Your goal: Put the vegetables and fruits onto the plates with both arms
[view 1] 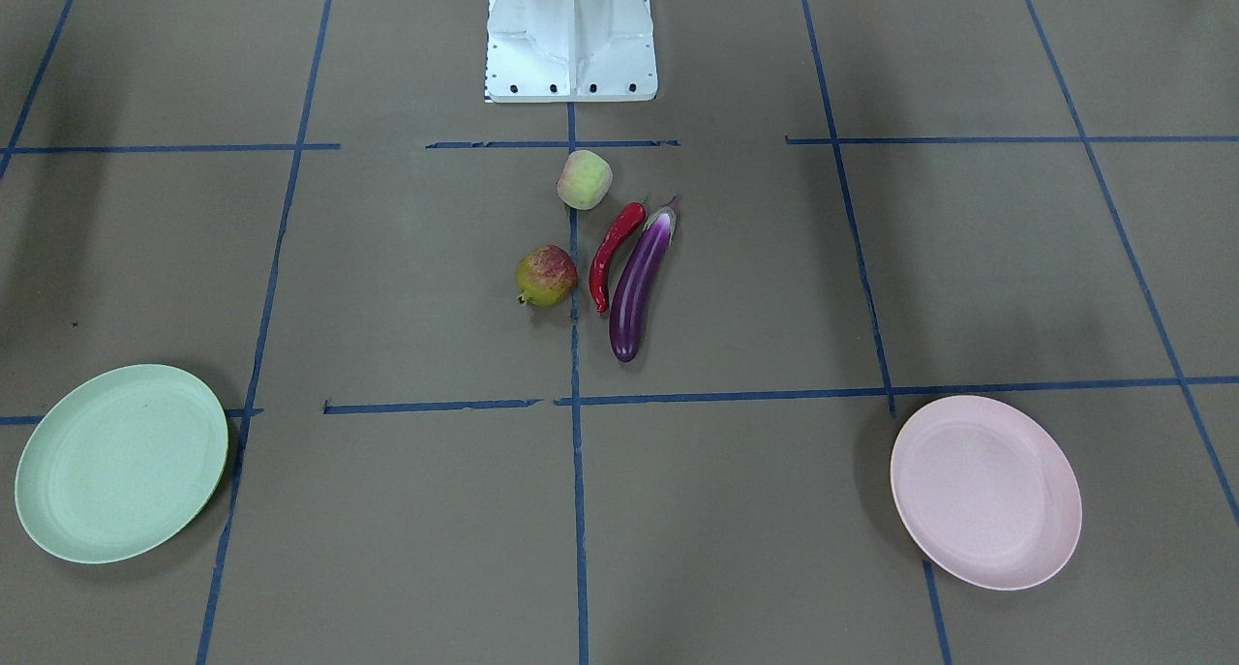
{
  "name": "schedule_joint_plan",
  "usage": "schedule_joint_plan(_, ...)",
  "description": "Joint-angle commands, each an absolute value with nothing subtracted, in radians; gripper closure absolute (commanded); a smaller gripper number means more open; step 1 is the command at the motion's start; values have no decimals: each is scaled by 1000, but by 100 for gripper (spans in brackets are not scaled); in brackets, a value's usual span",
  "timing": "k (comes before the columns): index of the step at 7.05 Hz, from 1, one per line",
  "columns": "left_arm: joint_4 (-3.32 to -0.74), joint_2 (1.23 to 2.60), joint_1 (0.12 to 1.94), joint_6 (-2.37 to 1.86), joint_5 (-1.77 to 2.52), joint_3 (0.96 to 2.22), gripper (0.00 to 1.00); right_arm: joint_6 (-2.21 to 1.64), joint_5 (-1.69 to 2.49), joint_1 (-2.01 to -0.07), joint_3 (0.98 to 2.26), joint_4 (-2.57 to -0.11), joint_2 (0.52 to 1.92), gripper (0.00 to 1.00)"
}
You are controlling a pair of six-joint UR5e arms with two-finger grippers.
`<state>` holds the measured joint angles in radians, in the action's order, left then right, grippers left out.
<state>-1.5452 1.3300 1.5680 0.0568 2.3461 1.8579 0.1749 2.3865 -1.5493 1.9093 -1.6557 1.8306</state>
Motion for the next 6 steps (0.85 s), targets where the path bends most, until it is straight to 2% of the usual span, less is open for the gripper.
schedule_joint_plan(1,-1554,1325,1568,57,2350,1861,0,173,2390,-1548,1905,-1651,1842,0)
schedule_joint_plan(6,-1557,1325,1565,55,2352,1853,0,169,2398,-1546,1948,-1647,1841,0)
